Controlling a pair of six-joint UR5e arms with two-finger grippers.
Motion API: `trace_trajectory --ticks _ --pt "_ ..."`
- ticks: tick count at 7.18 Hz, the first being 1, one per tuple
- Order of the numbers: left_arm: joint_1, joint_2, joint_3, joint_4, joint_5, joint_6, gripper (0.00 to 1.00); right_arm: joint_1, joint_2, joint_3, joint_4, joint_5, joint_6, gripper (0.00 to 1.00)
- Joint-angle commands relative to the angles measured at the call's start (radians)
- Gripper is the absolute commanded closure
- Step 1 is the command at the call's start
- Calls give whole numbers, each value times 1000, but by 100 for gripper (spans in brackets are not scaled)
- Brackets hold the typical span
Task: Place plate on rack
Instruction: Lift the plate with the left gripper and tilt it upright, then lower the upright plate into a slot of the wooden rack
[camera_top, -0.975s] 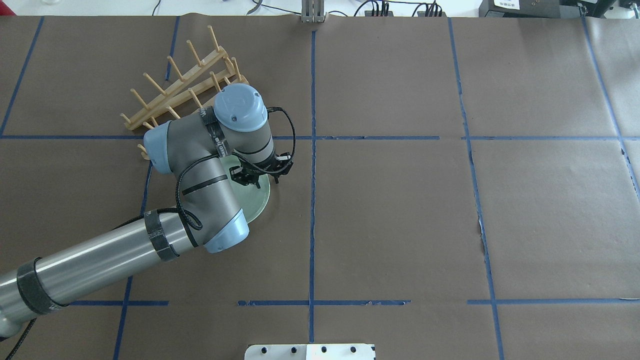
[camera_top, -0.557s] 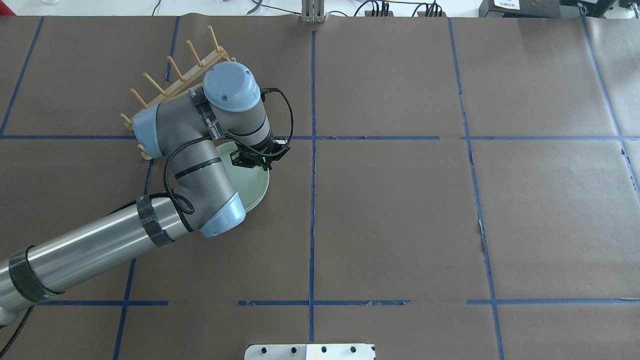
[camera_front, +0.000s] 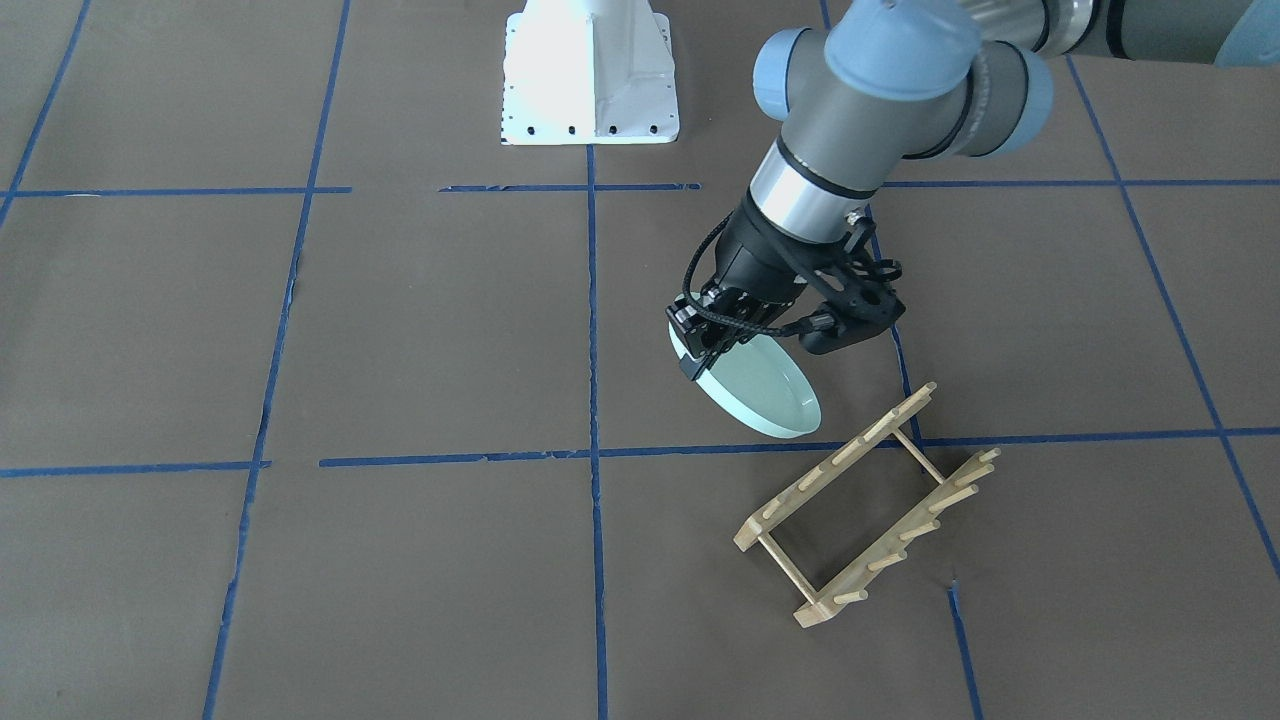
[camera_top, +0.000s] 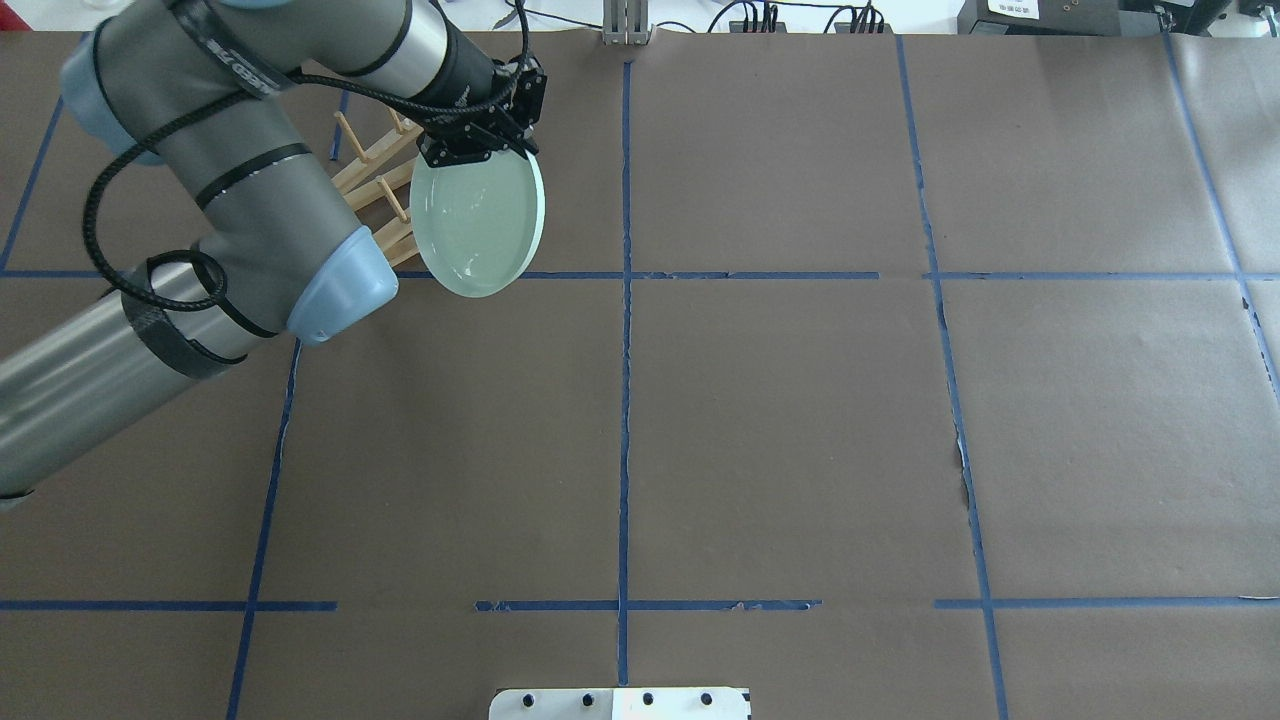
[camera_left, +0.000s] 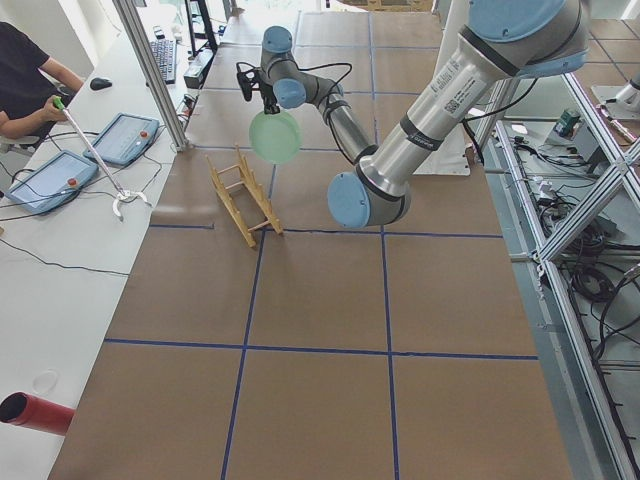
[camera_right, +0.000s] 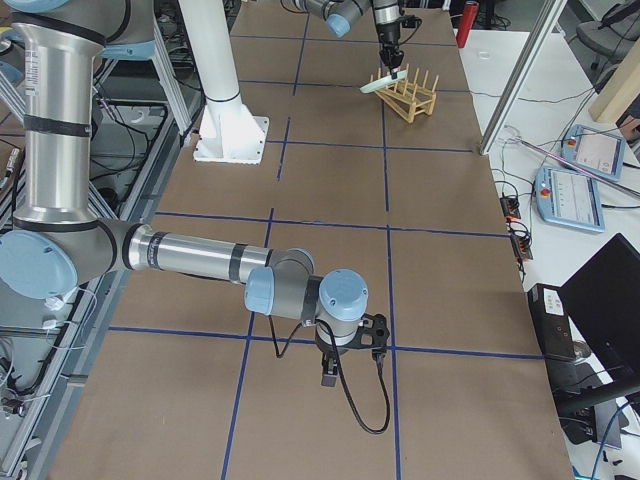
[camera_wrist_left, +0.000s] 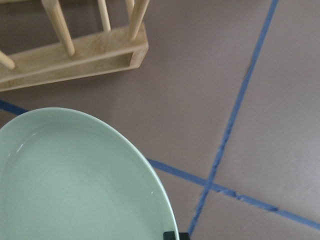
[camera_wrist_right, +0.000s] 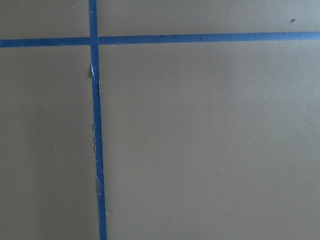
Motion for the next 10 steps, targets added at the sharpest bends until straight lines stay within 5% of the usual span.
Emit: trace_trajectory --ticks 1,4,6,10 --pt "-126 48 -19 -230 8 -158 100 0 0 0 0 0 0 0" --pt "-159 185 121 -851 196 -288 100 2 -2 0 0 0 0 0" --pt "-156 181 224 -1027 255 -283 100 0 0 0 0 0 0 0" --pt "-116 179 274 -1060 249 -240 100 0 0 0 0 0 0 0"
